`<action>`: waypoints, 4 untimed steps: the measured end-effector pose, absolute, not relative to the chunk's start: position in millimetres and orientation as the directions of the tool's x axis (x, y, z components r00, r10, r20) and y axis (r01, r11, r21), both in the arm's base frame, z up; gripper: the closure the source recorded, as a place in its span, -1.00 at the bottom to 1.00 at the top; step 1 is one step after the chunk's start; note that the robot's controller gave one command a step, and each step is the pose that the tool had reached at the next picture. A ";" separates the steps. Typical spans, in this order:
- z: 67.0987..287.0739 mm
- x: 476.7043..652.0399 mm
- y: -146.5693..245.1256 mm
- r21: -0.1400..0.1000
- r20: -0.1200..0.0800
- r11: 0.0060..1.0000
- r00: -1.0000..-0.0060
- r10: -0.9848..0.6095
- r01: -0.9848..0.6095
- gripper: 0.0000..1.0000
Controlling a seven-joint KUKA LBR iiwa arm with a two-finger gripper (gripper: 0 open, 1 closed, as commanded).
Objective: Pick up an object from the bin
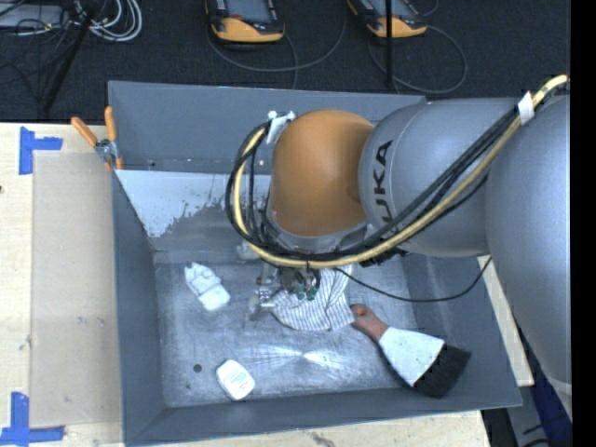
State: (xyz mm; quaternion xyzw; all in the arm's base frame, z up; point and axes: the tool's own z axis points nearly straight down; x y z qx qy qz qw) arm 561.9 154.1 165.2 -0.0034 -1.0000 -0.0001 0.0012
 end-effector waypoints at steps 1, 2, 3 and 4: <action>165.2 561.9 154.2 0.000 0.002 1.000 -1.000 0.007 0.007 -1.00; 113.8 579.2 165.0 0.003 -0.005 0.999 -0.999 0.045 0.045 -1.00; 78.0 582.5 181.9 0.002 0.006 1.000 -1.000 -0.029 -0.029 1.00; 78.0 582.7 181.8 0.002 0.004 1.000 -1.000 -0.028 -0.028 1.00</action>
Offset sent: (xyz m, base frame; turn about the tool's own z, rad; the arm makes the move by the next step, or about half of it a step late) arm 0.0262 0.0176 -0.0952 0.0710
